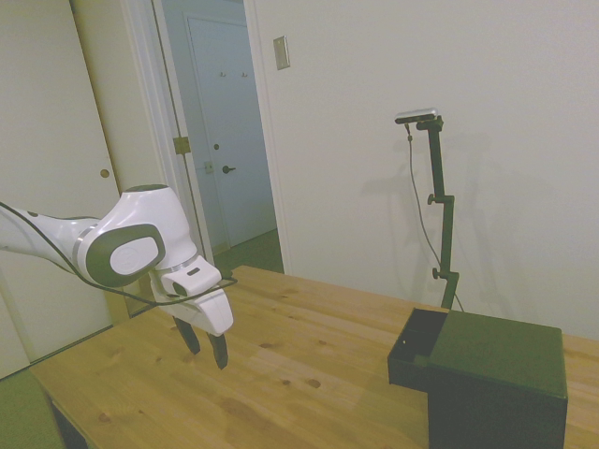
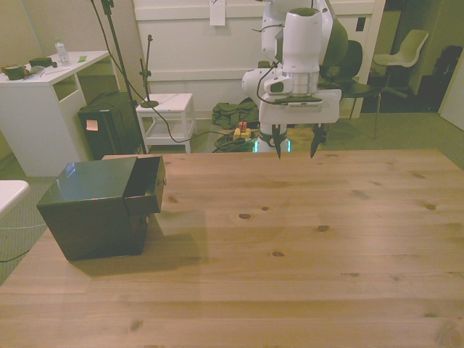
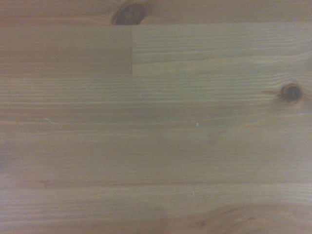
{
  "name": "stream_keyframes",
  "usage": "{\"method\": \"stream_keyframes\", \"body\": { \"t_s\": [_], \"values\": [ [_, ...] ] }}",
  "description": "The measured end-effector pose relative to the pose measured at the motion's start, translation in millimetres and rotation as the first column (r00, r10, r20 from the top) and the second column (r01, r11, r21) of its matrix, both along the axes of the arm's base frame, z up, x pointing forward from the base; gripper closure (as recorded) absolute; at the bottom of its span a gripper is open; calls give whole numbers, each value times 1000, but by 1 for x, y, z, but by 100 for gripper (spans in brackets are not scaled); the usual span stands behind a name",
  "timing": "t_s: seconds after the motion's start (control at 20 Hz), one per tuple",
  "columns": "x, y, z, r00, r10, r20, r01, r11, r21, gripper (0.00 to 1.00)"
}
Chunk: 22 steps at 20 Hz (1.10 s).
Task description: Close the top drawer
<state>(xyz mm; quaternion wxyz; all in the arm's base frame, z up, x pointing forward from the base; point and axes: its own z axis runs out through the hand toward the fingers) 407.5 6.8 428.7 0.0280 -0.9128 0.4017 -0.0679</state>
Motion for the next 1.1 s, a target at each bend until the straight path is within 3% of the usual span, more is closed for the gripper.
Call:
{"method": "stream_keyframes", "body": {
  "t_s": [0.25, 0.4, 0.55, 0.75, 1.05, 1.1],
  "values": [
    [12, -22, 8, 999, -49, 11, 49, 999, 12, 0],
    [33, -56, 18, 992, -122, 34, 122, 992, 0, 0],
    [57, -91, 28, 970, -231, 78, 232, 973, -7, 0],
    [84, -142, 37, 910, -388, 143, 394, 919, -10, 0],
    [103, -201, 37, 782, -582, 223, 600, 800, -12, 0],
    [106, -208, 35, 762, -603, 234, 623, 782, -14, 100]
  ]
}}
